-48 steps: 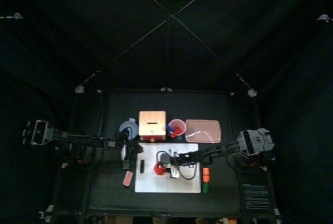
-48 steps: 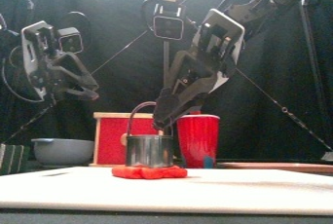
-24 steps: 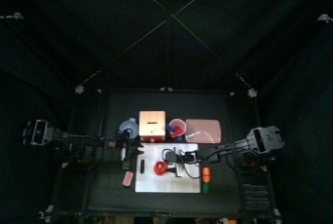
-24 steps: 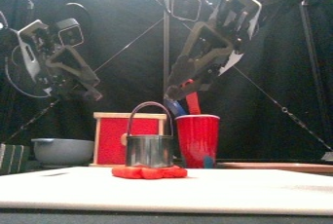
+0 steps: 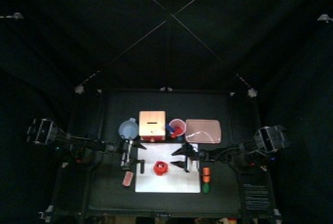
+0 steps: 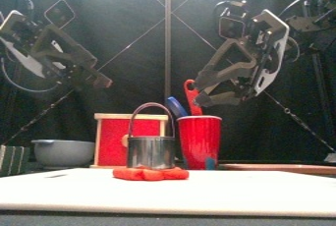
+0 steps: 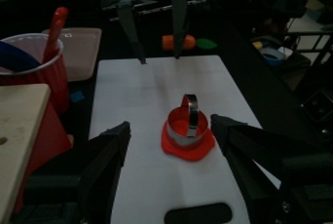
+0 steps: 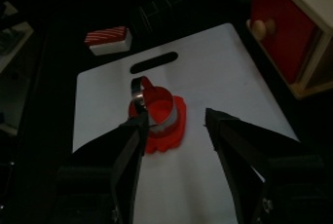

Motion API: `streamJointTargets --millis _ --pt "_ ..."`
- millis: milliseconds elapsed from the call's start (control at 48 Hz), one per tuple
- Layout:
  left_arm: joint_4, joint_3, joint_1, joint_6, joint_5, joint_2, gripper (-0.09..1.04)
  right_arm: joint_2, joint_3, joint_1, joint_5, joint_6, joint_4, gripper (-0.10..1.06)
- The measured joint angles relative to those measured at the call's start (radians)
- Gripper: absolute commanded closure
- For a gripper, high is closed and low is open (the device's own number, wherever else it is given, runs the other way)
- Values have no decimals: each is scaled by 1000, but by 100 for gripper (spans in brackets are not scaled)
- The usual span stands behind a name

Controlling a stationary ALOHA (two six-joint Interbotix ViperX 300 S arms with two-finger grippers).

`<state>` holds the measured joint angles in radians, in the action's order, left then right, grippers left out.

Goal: Get the cutter from the drawer then cut the dough then place the extra dough in the bowl
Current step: Cut the dough

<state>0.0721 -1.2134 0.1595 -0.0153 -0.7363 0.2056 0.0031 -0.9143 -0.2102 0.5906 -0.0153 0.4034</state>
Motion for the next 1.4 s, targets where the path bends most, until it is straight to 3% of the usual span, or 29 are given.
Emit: streamJointTargets --millis 208,458,1208,1396 --pt "213 61 110 -107 -137 -192 -4 66 17 -15 21 6 0 12" --pt "276 166 161 -124 -199 -371 -4 104 61 -28 21 12 -23 12" --pt "276 227 163 -123 -242 -428 -3 176 129 -29 21 12 -44 15" --pt "278 227 166 -121 -242 -430 7 179 135 -29 -5 12 -44 21"
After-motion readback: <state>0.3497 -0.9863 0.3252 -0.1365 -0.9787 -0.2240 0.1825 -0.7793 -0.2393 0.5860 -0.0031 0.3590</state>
